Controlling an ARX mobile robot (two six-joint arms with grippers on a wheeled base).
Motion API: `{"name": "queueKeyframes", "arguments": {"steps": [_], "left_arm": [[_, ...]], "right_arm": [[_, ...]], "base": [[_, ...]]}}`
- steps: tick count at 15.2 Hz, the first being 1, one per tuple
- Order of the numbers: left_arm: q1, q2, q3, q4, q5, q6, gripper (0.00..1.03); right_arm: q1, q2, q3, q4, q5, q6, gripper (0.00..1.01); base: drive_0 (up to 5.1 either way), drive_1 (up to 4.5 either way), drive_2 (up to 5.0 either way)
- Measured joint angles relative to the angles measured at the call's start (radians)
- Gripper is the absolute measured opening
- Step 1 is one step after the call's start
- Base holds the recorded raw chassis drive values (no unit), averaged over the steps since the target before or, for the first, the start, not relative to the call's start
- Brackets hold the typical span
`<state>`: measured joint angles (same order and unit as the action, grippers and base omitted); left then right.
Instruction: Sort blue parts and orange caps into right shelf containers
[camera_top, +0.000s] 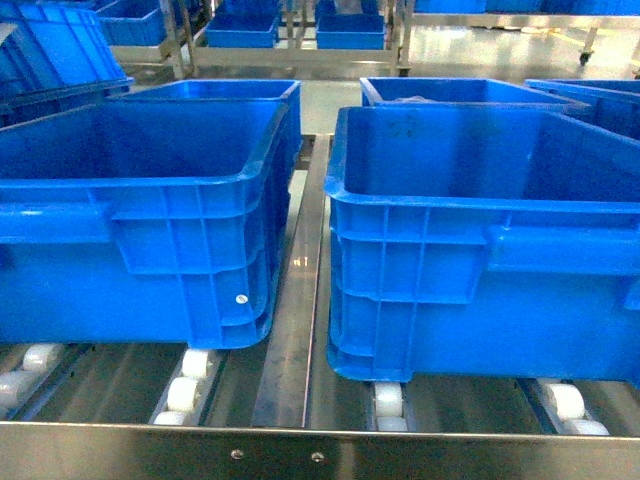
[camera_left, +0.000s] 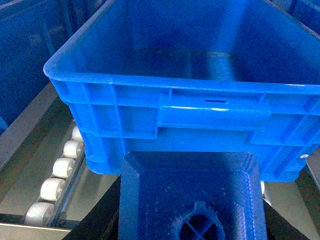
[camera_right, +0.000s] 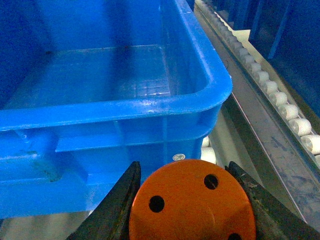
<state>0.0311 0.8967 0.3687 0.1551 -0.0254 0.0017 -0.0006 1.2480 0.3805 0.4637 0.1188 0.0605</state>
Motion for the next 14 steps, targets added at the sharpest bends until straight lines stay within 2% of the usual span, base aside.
{"name": "queueKeyframes", "arguments": {"steps": [10,11,12,13,14], "left_arm": [[0.000,0.000,0.000,0.000,0.000,0.000,0.44],[0.000,0.000,0.000,0.000,0.000,0.000,0.44],[0.000,0.000,0.000,0.000,0.000,0.000,0.44],[0.000,0.000,0.000,0.000,0.000,0.000,0.44],[0.000,0.000,0.000,0.000,0.000,0.000,0.44]], "right_arm": [[0.000,0.000,0.000,0.000,0.000,0.000,0.43],[-0.039,-0.046,-0.034,0.080,-0.240,-0.125,0.43],[-0.031,-0.130,-0.036,-0.002,-0.293,-0.180,0.43],[-0.023,-0.283,-0.019,-0.165,-0.317,-0.216,0.43],[-0.024,-0.351,0.020,-0.247,-0.325,-0.213,0.43]], "base": [[0.0,0.00,0.0],[0.0,0.00,0.0],[0.0,0.00,0.0],[0.0,0.00,0.0],[0.0,0.00,0.0]]}}
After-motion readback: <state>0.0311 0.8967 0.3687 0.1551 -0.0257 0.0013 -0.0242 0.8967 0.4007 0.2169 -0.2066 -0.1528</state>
